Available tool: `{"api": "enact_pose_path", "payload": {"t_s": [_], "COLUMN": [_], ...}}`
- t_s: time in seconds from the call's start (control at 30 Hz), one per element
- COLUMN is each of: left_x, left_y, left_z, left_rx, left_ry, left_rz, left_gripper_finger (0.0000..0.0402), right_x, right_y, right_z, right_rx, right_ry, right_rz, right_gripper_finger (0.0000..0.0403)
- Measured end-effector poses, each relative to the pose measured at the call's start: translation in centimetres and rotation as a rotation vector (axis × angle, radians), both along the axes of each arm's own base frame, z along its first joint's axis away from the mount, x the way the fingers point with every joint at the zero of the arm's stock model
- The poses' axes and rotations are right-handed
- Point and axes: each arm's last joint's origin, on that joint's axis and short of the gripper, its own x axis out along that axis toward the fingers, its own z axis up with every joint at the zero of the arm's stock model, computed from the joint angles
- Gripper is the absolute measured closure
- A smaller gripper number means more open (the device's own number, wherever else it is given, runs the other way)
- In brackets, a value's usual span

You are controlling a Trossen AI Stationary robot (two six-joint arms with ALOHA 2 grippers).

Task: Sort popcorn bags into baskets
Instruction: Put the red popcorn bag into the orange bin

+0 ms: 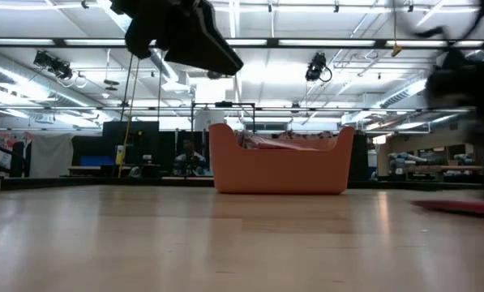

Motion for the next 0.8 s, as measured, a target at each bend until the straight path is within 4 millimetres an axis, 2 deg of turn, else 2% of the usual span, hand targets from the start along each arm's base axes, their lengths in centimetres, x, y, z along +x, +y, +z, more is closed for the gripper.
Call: {"api": "enact_pose_path", "payload": {"t_s": [0.07, 0.13, 0.23, 0.33, 0.6, 0.8], "left_x": [0.3, 0.5, 0.8, 1.4, 3.8, 5.8], "left_y": [0.2, 0.5, 0.7, 0.8, 1.7, 3.2], "left_z": [0.1, 0.0, -0.6, -1.6, -4.8, -7.7], "left_rx": [-0.056, -0.116, -0.178, -0.190, -0.171, -0.029], "left_ry": [-0.020, -0.013, 0.014, 0.031, -0.002, -0.017], "left_rz": [-0.014, -0.042, -0.079, -0.073, -0.036, -0.070], "left_gripper_finger": [0.0230, 0.0230, 0.0230, 0.0230, 0.0230, 0.0230], "right_x": [1.7, 3.6, 4.8, 5.4, 4.7, 4.0], "right_y": [-0.5, -0.3, -0.1, 0.4, -0.1, -0.8], "right_z": [1.4, 3.9, 5.8, 7.3, 6.7, 5.2], "right_rx": [-0.149, -0.206, -0.286, -0.294, -0.355, -0.346], "right_ry": [-0.095, -0.214, -0.242, -0.277, -0.215, -0.173], "right_rz": [0.060, 0.112, 0.221, 0.261, 0.209, 0.140], "right_gripper_finger": [0.0334, 0.0335, 0.0336, 0.0336, 0.0336, 0.0336]}}
